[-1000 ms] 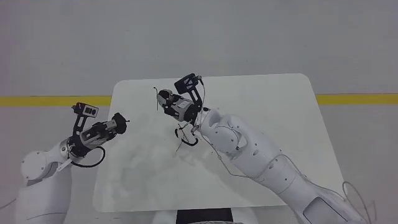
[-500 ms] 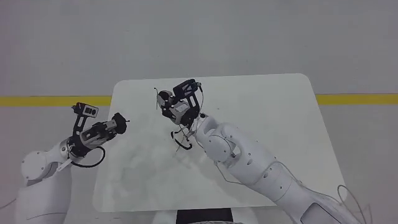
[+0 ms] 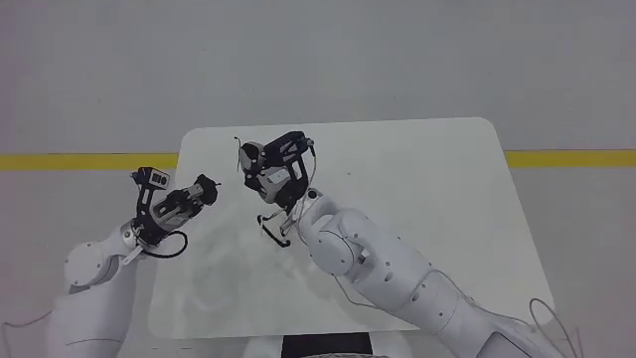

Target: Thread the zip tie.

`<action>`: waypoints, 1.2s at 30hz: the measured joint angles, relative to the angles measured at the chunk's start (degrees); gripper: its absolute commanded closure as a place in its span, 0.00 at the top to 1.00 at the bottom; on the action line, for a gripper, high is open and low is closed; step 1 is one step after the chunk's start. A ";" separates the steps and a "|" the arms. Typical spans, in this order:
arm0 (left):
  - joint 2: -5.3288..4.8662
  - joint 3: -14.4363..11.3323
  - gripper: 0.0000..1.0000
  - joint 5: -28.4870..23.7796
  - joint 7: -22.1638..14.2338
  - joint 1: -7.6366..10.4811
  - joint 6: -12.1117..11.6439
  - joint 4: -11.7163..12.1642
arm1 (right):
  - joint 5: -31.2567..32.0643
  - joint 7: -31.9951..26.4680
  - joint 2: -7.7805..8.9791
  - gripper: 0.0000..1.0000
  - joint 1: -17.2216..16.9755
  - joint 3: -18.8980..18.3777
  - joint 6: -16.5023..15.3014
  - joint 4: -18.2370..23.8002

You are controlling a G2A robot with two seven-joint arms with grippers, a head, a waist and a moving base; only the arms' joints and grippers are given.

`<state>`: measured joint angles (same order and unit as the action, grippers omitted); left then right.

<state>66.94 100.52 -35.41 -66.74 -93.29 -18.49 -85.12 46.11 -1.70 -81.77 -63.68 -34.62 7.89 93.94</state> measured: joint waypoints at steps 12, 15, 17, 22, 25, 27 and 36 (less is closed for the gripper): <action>0.16 -2.86 0.00 -0.35 3.90 1.19 -1.00 0.68 | 2.52 0.19 -1.55 0.00 0.39 1.66 2.29 -1.47; 0.16 -2.86 0.00 -0.35 3.90 1.19 -0.99 0.68 | 3.65 0.62 -1.66 0.00 -0.30 1.54 2.28 -1.34; 0.16 -2.86 0.00 -0.36 3.90 1.19 -0.99 0.68 | 4.57 1.23 -1.93 0.00 -0.69 1.53 2.70 -1.29; 0.16 -2.86 0.00 -0.36 3.90 1.19 -0.99 0.68 | 5.77 2.02 -2.88 0.00 -0.95 2.00 3.34 -1.80; 0.16 -2.86 0.00 -0.36 3.90 1.19 -0.99 0.68 | 5.81 2.16 -3.42 0.00 -0.98 2.07 3.11 -2.40; 0.16 -2.86 0.00 -0.36 3.90 1.19 -0.99 0.68 | 5.88 2.22 -3.74 0.00 -1.00 2.12 3.00 -2.77; 0.16 -2.86 0.00 -0.36 3.90 1.19 -0.99 0.68 | 7.22 2.07 -5.01 0.00 -1.38 1.80 3.27 -4.00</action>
<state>67.10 97.66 -35.77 -62.84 -92.10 -19.48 -84.44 53.33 0.37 -86.78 -65.06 -32.82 11.16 89.94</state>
